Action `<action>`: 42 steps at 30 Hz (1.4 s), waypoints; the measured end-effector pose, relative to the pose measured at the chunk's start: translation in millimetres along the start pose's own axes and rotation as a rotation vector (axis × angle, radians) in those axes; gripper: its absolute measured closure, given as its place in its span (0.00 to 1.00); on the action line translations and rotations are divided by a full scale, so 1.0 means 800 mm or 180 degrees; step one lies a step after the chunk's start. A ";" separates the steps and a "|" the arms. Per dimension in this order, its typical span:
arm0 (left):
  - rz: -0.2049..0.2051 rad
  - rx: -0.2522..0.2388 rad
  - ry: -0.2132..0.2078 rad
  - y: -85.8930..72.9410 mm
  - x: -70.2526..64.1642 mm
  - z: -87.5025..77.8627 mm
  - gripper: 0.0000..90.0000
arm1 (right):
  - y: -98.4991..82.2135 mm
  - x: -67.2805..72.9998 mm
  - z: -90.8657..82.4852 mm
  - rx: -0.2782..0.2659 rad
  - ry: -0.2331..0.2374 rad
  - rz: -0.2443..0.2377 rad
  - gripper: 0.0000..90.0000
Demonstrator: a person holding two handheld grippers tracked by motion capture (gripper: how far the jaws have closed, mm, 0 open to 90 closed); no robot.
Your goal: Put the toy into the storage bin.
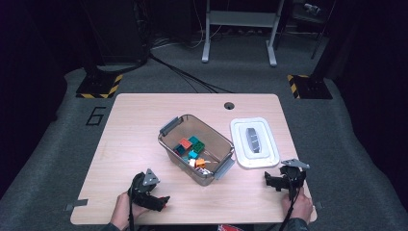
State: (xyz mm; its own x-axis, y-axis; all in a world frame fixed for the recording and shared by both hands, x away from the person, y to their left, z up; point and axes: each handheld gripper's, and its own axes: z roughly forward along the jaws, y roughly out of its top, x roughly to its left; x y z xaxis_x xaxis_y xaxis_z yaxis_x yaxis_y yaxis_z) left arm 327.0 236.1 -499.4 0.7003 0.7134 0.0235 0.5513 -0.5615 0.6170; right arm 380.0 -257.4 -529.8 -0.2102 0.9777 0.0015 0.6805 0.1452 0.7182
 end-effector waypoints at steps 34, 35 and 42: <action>0.0124 0.0157 -0.0086 -0.016 -0.012 -0.005 0.61 | 0.000 0.000 0.000 -0.0001 0.0000 0.0000 0.00; 0.0131 0.0182 -0.0107 -0.016 -0.011 -0.006 0.61 | 0.000 0.000 0.000 0.0000 0.0000 0.0000 0.00; 0.0077 0.0093 -0.0102 -0.018 -0.008 -0.005 0.65 | 0.000 0.000 0.000 0.0000 0.0000 0.0000 0.00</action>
State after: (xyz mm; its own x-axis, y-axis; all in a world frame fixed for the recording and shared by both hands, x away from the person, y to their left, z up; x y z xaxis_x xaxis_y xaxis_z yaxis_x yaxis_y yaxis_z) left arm 312.8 241.1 -505.5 0.7275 0.6860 0.0125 0.5468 -0.5907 0.5934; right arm 380.0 -257.4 -529.7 -0.2100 0.9777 0.0015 0.6804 0.1450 0.7183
